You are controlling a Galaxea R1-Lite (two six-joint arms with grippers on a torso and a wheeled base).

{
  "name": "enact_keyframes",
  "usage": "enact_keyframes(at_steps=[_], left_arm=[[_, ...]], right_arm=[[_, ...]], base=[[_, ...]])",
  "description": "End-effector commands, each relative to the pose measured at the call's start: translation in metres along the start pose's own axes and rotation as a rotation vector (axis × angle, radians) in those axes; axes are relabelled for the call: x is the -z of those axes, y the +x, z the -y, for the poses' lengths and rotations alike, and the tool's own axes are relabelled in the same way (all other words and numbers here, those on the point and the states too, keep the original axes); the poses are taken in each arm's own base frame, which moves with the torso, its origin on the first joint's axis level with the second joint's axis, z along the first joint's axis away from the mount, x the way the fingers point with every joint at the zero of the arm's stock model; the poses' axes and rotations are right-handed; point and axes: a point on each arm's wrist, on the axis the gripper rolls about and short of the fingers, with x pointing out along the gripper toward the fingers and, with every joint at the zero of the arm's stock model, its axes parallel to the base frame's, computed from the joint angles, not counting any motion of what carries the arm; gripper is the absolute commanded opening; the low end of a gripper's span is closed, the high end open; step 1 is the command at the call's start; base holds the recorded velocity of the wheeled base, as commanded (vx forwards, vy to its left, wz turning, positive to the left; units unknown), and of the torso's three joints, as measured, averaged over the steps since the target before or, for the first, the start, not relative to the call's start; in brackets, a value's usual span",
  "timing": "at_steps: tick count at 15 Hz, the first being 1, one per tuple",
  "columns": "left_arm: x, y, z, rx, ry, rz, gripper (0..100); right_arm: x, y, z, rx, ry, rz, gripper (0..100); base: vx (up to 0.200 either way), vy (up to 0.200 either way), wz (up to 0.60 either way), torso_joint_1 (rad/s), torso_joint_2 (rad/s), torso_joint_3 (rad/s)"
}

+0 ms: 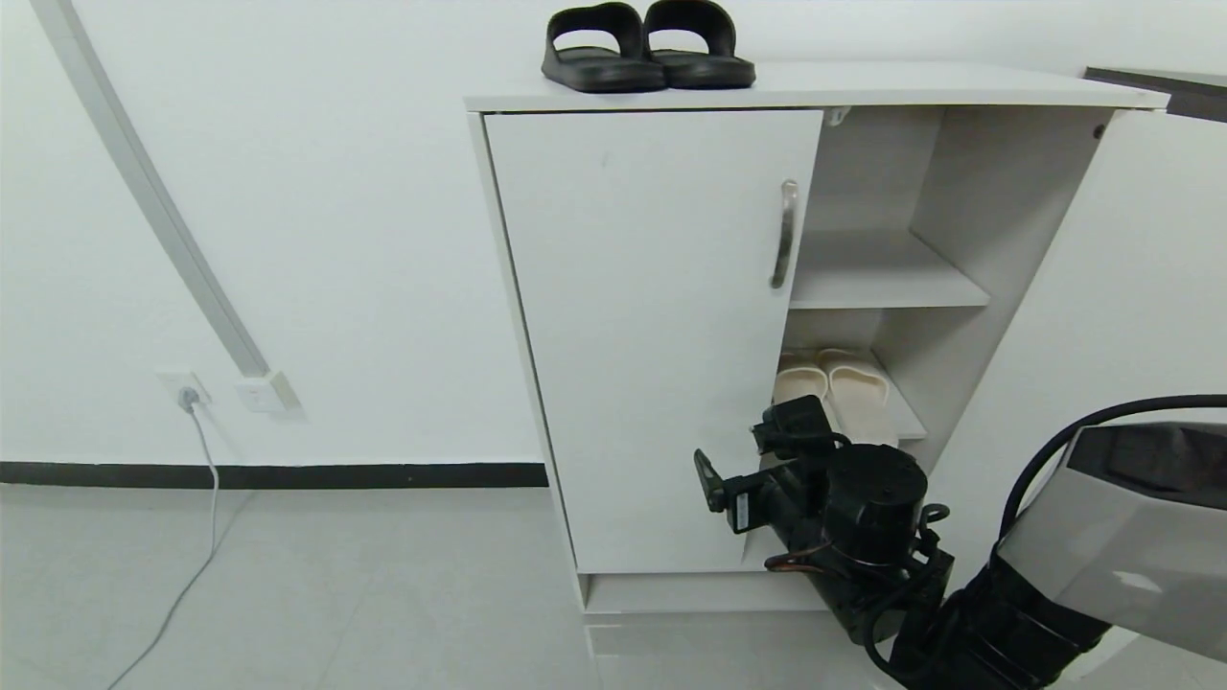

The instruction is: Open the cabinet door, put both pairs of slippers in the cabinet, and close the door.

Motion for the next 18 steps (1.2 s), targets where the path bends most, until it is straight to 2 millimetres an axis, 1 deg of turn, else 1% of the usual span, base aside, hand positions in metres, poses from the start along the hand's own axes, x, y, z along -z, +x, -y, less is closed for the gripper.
enact_keyframes(at_steps=[1, 3, 18], left_arm=[[0.0, 0.0, 0.0, -0.001, 0.0, 0.0, 0], [0.0, 0.0, 0.0, -0.001, 0.0, 0.0, 0], [-0.0001, 0.0, 0.0, -0.001, 0.0, 0.002, 0]], right_arm=[[0.0014, 0.0003, -0.0003, 0.0, -0.007, -0.003, 100], [-0.0001, -0.0005, -0.0005, -0.001, -0.015, 0.009, 100], [0.0027, -0.0017, -0.0007, -0.004, -0.033, 0.012, 100]], base=[[0.0, 0.2, 0.0, 0.007, 0.0, 0.002], [0.0, 0.2, 0.0, 0.002, 0.0, 0.0], [0.0, 0.0, 0.0, 0.0, 0.0, 0.0]])
